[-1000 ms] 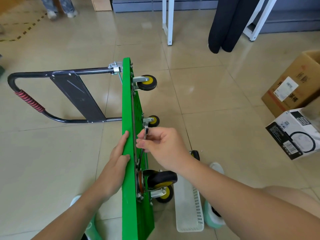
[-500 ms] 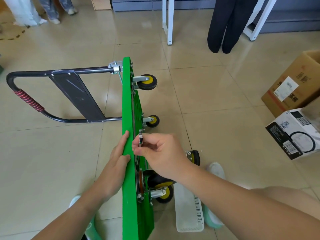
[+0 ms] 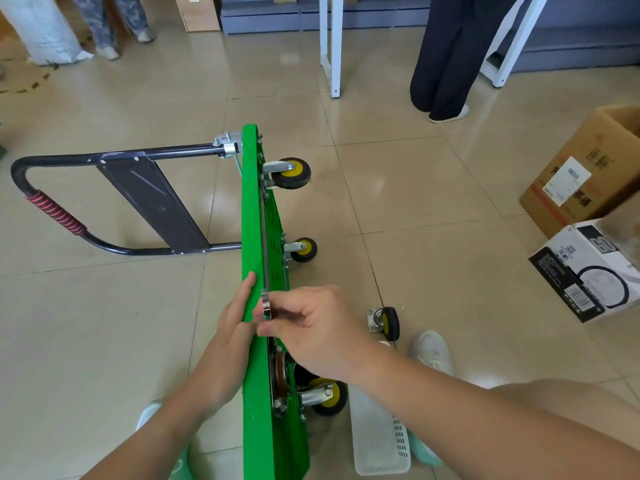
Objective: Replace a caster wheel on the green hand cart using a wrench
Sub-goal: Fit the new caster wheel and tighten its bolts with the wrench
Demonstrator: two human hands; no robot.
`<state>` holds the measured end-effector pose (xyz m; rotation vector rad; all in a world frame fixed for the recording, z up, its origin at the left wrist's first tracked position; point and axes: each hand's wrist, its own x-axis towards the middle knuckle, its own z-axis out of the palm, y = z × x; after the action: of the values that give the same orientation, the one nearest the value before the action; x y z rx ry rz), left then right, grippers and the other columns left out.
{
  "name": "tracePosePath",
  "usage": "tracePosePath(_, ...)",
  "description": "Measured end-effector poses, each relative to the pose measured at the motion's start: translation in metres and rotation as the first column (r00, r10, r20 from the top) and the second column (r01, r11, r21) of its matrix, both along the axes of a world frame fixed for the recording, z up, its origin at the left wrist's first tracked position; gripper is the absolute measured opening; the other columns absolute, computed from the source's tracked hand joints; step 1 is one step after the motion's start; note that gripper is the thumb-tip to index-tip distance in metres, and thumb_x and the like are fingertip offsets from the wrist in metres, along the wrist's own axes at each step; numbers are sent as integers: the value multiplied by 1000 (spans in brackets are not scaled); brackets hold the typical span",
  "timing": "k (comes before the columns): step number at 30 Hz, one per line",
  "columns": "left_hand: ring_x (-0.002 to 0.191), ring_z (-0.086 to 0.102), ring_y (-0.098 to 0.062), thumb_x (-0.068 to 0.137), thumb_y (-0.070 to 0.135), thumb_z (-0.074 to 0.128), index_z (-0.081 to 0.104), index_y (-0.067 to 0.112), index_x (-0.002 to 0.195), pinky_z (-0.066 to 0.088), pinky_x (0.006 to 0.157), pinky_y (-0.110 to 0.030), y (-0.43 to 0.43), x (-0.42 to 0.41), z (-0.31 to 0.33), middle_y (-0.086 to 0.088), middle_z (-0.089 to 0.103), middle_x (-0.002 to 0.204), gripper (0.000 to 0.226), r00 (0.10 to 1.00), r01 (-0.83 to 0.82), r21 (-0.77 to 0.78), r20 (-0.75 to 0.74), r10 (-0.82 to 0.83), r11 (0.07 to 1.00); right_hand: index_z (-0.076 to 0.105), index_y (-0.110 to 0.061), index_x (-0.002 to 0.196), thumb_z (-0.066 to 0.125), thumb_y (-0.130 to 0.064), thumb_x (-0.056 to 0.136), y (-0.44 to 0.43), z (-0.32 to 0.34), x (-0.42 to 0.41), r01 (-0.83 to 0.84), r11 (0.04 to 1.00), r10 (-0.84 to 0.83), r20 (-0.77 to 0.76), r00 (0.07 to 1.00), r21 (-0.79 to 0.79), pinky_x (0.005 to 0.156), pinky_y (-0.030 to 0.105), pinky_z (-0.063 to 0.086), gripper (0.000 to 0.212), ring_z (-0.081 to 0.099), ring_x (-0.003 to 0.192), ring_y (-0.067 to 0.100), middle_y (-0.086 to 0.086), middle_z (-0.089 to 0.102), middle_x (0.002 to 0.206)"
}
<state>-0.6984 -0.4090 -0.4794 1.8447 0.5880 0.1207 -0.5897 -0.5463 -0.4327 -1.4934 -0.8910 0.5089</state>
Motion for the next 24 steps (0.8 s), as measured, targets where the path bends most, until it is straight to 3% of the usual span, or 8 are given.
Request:
tracePosePath(2, 144, 30, 13, 81, 61, 32, 16, 88, 134, 28, 123, -34, 2, 0, -2, 41, 28, 153, 62, 1000, -8, -11, 2, 8, 1000, 73, -23, 104, 74, -5, 84, 1, -1, 3, 14, 1000, -14, -46, 999, -9, 94, 26, 57, 27, 69, 90, -2, -29, 71, 84)
tracePosePath(5, 146, 36, 3, 87, 56, 35, 17, 84, 140, 32, 124, -44, 2, 2, -4, 32, 31, 158, 62, 1000, -19, -36, -26, 18, 999, 76, -19, 94, 73, -1, 87, 3, -2, 7, 34, 999, -35, -108, 994, -12, 97, 31, 56, 19, 69, 90, 1, -24, 72, 84)
tracePosePath(9, 143, 30, 17, 90, 61, 35, 18, 81, 142, 29, 122, -35, 4, 0, -7, 52, 30, 149, 59, 1000, -20, -20, 3, 20, 1000, 74, -23, 102, 73, -4, 87, 5, 0, 2, -12, 998, 10, -40, 999, -63, 94, 18, 52, 24, 67, 90, -7, -32, 69, 85)
tracePosePath(12, 144, 44, -9, 95, 51, 36, 21, 73, 148, 37, 120, -50, 5, 1, -10, 25, 39, 158, 60, 999, -16, -36, -43, 14, 999, 78, -13, 100, 73, -3, 87, 5, 0, 8, 20, 999, -24, -86, 996, -40, 99, 31, 55, 18, 71, 95, 4, -23, 72, 88)
tracePosePath(15, 143, 46, -16, 95, 50, 36, 23, 71, 149, 38, 119, -53, 5, 2, -9, 15, 42, 158, 59, 999, -11, -49, -52, 9, 999, 78, -14, 103, 74, -3, 87, 6, 2, 9, 26, 998, -31, -91, 995, -49, 101, 35, 55, 20, 72, 100, 7, -20, 73, 91)
tracePosePath(18, 147, 39, -6, 90, 60, 36, 24, 75, 146, 33, 123, -46, 2, 1, -4, 22, 39, 161, 60, 999, -21, -64, -30, 19, 998, 78, -16, 105, 75, -6, 86, 9, 0, 8, 8, 996, -17, -105, 994, -87, 103, 34, 54, 22, 70, 99, 3, -21, 73, 91)
tracePosePath(21, 148, 37, -1, 90, 57, 37, 27, 70, 149, 30, 125, -45, 1, 0, -4, 23, 40, 160, 61, 999, -40, -52, -23, 39, 998, 76, -18, 107, 77, -9, 83, 12, -1, 7, 18, 994, -32, -131, 991, -108, 100, 27, 54, 26, 71, 95, 1, -20, 74, 90)
tracePosePath(24, 147, 35, 6, 93, 55, 37, 23, 74, 146, 30, 124, -39, 1, 0, -6, 30, 37, 159, 59, 999, -42, -47, -36, 41, 998, 75, -19, 108, 77, -10, 83, 14, -2, 7, 32, 993, -46, -129, 991, -114, 99, 32, 56, 27, 74, 97, 11, -4, 79, 98)
